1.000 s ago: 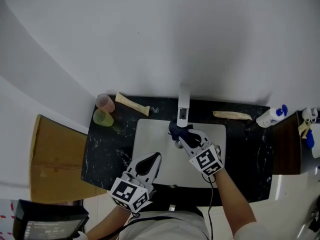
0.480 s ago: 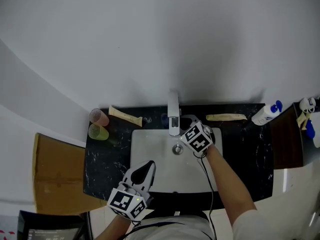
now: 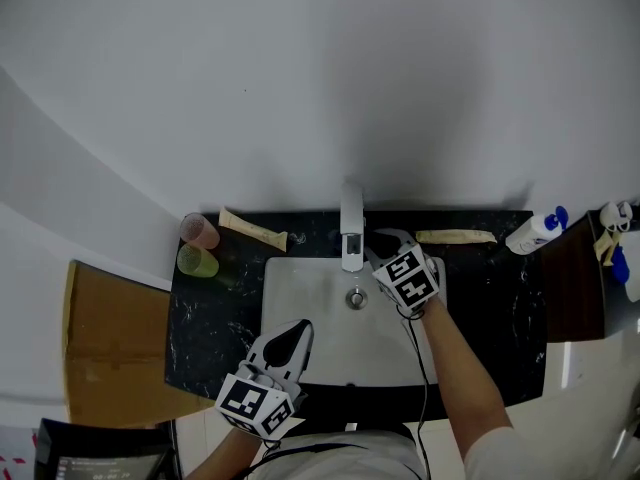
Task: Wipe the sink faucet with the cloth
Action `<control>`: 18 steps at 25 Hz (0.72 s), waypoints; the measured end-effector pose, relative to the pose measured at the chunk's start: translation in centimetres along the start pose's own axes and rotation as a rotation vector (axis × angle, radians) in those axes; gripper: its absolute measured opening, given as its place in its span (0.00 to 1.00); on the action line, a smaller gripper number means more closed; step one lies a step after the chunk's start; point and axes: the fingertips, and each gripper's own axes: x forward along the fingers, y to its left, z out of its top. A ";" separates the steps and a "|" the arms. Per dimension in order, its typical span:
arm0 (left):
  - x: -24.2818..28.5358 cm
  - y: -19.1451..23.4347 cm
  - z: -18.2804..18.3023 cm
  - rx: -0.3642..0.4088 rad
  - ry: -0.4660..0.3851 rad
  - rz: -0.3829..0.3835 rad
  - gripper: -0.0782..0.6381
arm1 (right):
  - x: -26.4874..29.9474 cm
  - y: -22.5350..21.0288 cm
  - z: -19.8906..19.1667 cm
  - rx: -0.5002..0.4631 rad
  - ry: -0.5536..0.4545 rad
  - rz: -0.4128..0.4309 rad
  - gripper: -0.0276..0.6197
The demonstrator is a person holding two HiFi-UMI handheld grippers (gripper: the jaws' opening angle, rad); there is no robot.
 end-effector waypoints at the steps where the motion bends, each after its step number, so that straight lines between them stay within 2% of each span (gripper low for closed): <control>1: -0.1 0.1 -0.1 0.000 -0.002 0.002 0.11 | 0.7 1.2 0.4 -0.019 -0.005 0.023 0.16; 3: -0.3 0.4 -0.1 0.000 -0.004 0.009 0.11 | 1.8 2.9 1.0 -0.060 -0.003 0.045 0.16; 5: -0.5 0.7 0.0 -0.001 -0.003 0.013 0.11 | 2.2 2.8 1.0 -0.055 -0.002 0.030 0.16; 10: -0.8 0.8 -0.4 -0.002 -0.002 0.010 0.11 | 0.1 -2.2 -0.5 0.022 -0.020 -0.099 0.16; 13: -0.8 0.5 -0.4 -0.002 -0.005 0.005 0.11 | -1.4 -4.5 -1.4 0.059 -0.015 -0.143 0.16; 15: -0.8 0.5 -0.4 -0.001 -0.005 0.004 0.11 | -1.7 -4.6 -1.5 0.061 -0.016 -0.137 0.16; 18: -1.0 0.6 0.0 -0.003 0.000 0.014 0.11 | -0.7 -1.9 -0.4 0.019 -0.035 -0.061 0.16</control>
